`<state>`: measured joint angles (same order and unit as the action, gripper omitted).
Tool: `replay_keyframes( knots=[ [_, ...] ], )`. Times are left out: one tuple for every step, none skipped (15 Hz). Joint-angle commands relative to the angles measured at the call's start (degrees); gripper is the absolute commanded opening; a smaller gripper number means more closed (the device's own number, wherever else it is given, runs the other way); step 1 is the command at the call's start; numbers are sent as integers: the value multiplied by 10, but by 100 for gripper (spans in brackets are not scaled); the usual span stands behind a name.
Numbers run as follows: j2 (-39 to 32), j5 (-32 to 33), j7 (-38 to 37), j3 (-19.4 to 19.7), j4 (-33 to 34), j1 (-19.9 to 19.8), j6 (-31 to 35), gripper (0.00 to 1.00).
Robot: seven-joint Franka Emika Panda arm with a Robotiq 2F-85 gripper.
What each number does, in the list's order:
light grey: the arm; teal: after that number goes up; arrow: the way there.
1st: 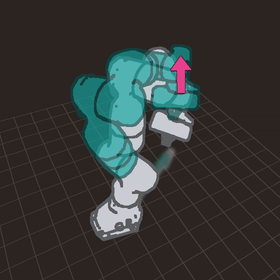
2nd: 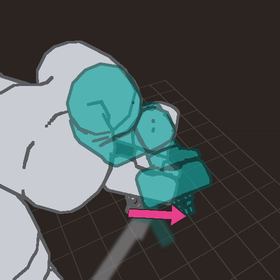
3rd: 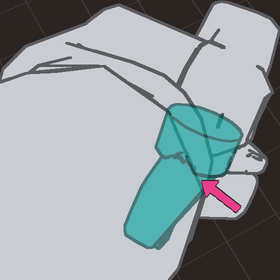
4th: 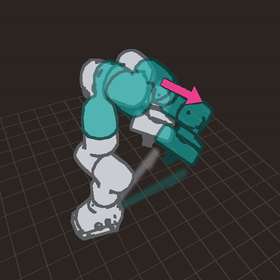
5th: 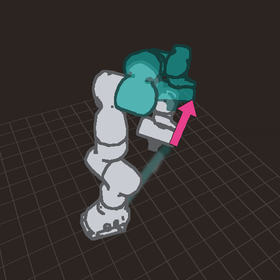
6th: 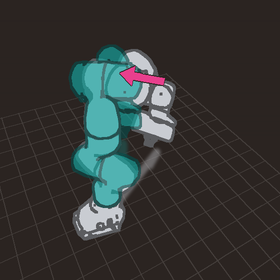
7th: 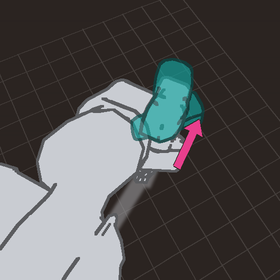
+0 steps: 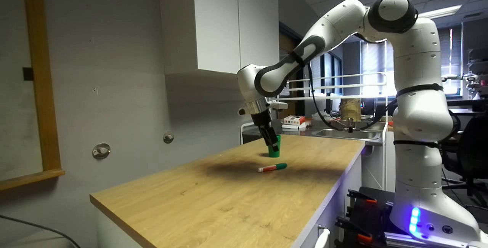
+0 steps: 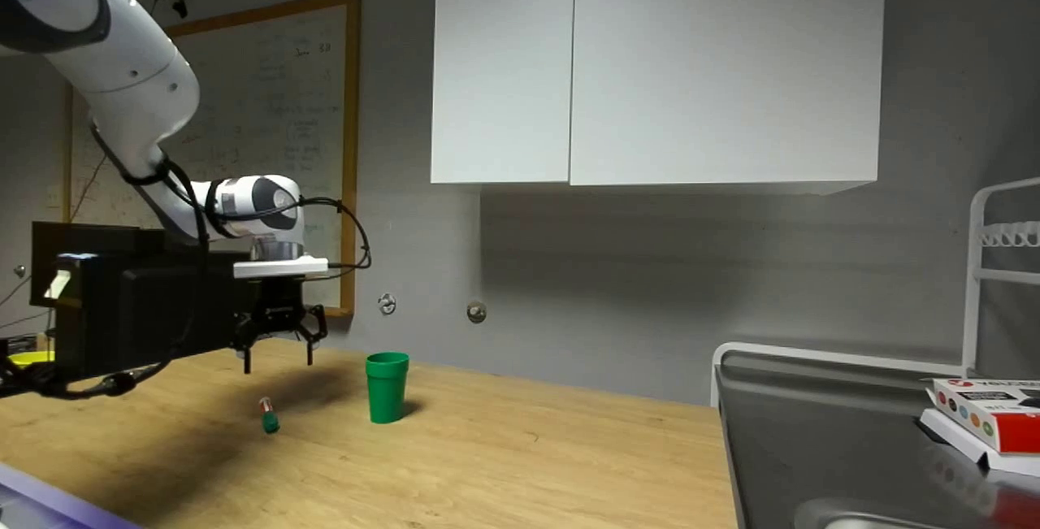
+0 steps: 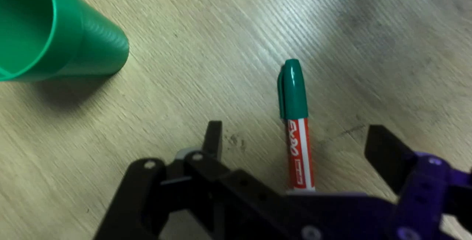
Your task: Put the marker in the cup
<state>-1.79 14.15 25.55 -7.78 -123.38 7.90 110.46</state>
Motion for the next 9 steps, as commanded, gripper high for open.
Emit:
replay_keyframes(
  knots=[
    [-37, 12, 40, -4, 29, 1, 8, 100],
    [-42, 11, 51, -4, 30, -1, 15, 100],
    [-47, 8, 61, -3, 31, -3, 22, 100],
    [-51, 6, 71, -3, 30, -5, 31, 100],
    [-56, 6, 78, -2, 29, -6, 38, 100],
    [-61, 4, 86, -2, 26, -8, 49, 100],
    [-65, 3, 92, -2, 24, -9, 56, 100],
    [-70, 2, 97, -3, 21, -10, 64, 100],
    [-75, 1, 102, -3, 18, -11, 73, 100]
  ],
)
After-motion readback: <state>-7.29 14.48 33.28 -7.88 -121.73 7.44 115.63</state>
